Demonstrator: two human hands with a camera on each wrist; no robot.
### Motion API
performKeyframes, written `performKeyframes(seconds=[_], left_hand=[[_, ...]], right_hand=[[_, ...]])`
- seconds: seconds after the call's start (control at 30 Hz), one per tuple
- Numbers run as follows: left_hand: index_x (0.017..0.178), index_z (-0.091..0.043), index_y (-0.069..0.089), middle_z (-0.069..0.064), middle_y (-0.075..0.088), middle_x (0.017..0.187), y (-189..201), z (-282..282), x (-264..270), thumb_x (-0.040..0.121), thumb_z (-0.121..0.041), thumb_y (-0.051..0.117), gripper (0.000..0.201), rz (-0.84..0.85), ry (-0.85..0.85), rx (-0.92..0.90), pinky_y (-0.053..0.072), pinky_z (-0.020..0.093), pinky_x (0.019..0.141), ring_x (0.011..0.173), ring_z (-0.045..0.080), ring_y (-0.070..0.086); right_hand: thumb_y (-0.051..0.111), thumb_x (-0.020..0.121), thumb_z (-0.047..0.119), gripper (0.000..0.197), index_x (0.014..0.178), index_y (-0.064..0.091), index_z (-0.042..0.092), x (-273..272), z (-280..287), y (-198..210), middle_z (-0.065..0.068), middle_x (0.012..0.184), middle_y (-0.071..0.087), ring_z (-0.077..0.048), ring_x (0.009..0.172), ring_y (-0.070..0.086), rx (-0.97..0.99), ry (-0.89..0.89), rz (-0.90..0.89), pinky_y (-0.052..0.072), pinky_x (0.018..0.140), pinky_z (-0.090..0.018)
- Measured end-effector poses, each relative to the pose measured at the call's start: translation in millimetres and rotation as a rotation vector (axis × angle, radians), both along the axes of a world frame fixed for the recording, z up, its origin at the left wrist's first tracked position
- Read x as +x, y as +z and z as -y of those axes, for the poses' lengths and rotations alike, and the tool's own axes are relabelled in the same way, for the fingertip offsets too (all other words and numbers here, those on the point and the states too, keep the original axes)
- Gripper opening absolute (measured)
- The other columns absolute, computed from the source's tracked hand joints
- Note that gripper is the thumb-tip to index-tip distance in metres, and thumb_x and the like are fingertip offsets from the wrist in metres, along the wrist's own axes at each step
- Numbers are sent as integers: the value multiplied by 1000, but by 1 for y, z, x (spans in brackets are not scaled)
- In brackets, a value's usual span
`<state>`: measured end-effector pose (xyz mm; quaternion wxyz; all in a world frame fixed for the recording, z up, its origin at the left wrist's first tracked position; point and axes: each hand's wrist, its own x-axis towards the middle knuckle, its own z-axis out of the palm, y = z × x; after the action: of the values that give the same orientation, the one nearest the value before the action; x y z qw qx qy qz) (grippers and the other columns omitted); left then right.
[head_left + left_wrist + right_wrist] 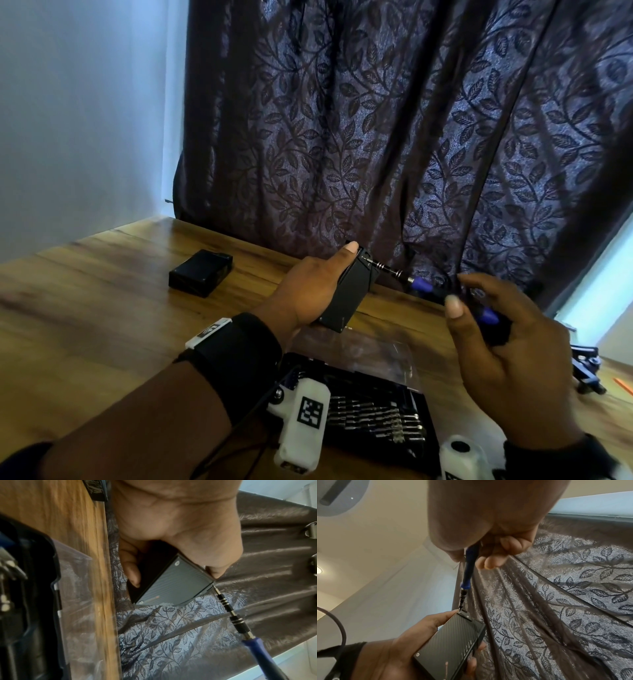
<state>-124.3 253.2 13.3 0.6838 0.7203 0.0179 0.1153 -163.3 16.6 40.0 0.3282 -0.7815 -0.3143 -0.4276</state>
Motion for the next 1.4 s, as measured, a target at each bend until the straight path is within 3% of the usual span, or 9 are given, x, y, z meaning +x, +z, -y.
performKeyframes(seconds=[0.07,0.17,0.27,0.47,0.67,1.0,1.2,1.3,1.4], left_hand=[[106,4,72,25,74,100,0,-1,1,64,-92,52,106,-6,1,-12,55,62,95,94,42,73],[97,-4,78,16,78,93,1,-3,1,59,-94,50,101,-7,2,3,54,60,97,92,36,75],[95,-4,78,15,78,91,2,-4,0,57,-95,48,103,-6,16,25,55,59,97,91,34,75],[96,-2,77,16,78,91,3,-7,0,89,-78,49,81,-10,32,44,56,53,93,89,33,75],[96,0,76,17,77,90,2,-5,0,90,-78,49,83,-22,17,50,57,50,89,88,33,75],[101,7,71,24,74,94,1,-8,3,73,-91,47,104,2,35,86,55,56,91,90,38,73],[95,5,72,19,75,90,1,-6,1,91,-77,45,86,12,13,118,56,49,90,89,34,73],[99,6,71,21,74,92,0,-7,1,86,-82,45,93,9,20,131,56,49,89,89,33,73],[99,5,73,20,75,91,1,-9,2,80,-87,46,97,16,19,127,56,50,90,87,32,74]], right_hand=[[66,88,34,18,103,60,26,-1,0,-2,10,73,65,-1,50,56,-8,23,-3,32,45,-4],[66,89,36,14,94,59,25,-1,-2,-4,8,53,54,-2,55,58,-11,-26,-2,33,46,-3],[56,93,47,20,88,59,27,1,-2,-2,15,56,53,4,65,59,-14,-54,13,34,51,-2],[42,101,56,42,72,54,27,4,0,-2,5,47,45,-11,61,56,-26,-71,-15,34,47,-16],[68,87,31,14,93,59,22,-1,-1,0,5,50,52,1,52,56,1,2,2,31,46,-2],[48,98,54,44,66,51,24,7,0,-3,3,47,44,-11,58,54,-37,-73,-48,33,47,-15],[67,88,34,9,90,63,27,0,-1,-1,8,56,59,-6,57,59,3,-1,-16,35,46,-7],[67,89,35,9,86,63,27,2,0,-1,9,53,58,-7,56,60,3,-12,-30,36,45,-9],[57,95,47,31,73,60,25,6,2,-3,3,51,55,-15,57,58,-7,-28,-51,38,47,-20]])
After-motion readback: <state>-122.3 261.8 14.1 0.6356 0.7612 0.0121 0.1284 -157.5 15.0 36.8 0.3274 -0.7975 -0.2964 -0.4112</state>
